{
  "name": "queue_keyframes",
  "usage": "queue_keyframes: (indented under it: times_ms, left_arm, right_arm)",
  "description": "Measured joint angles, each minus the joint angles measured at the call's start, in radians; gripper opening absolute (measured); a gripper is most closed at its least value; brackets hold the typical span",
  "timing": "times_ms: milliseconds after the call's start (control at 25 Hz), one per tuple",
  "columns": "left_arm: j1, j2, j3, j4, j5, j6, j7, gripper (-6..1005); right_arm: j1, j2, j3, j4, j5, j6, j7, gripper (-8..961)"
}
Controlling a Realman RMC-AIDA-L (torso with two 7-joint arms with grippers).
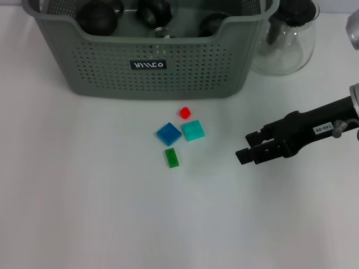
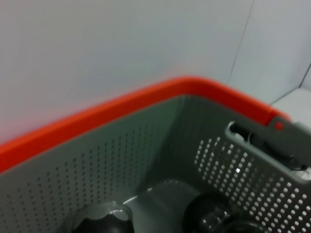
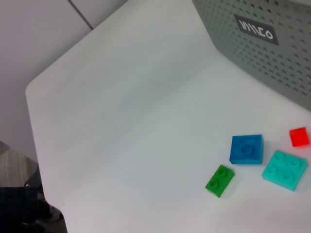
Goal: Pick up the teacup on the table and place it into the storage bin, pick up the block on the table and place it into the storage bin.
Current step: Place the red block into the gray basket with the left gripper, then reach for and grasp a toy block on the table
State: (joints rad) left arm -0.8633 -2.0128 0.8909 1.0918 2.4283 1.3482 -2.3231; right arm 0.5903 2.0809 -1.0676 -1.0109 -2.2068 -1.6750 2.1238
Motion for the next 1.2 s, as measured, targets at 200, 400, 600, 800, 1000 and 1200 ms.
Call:
queue_keyframes:
  times_ms: [200, 400, 600, 800, 1000, 1200]
  left_arm:
    - [-0.008, -0.011, 0.004, -0.037, 0.005, -0.034, 0.022, 226]
    - [-0.009, -0.016, 0.006, -0.035, 0.006, -0.040, 0.029, 356]
    - [-0.006, -0.016, 0.013, -0.033, 0.004, -0.051, 0.034, 505]
    - [0.010, -0.026, 0.008, 0.020, -0.009, -0.006, 0.045, 671]
    - [0.076, -0.053, 0.006, 0.195, -0.086, 0.122, 0.066, 805]
    - [0.163, -0.061, 0.020, 0.355, -0.195, 0.362, 0.161, 849]
  right_arm:
    - [0.002, -0.002, 0.001, 0.000, -0.001, 0.004, 0.001, 657]
    - [0.012, -0.007, 0.001, 0.015, -0.001, 0.006, 0.000, 656]
    - [0.016, -0.009, 0.002, 0.021, -0.001, 0.011, -0.006, 656]
    - [0.017, -0.009, -0.001, 0.022, -0.001, 0.016, -0.016, 656]
    - [0.018, -0.009, 0.003, 0.028, -0.001, 0.020, -0.035, 656]
    - [0.019, -0.009, 0.004, 0.034, -0.001, 0.021, -0.045, 656]
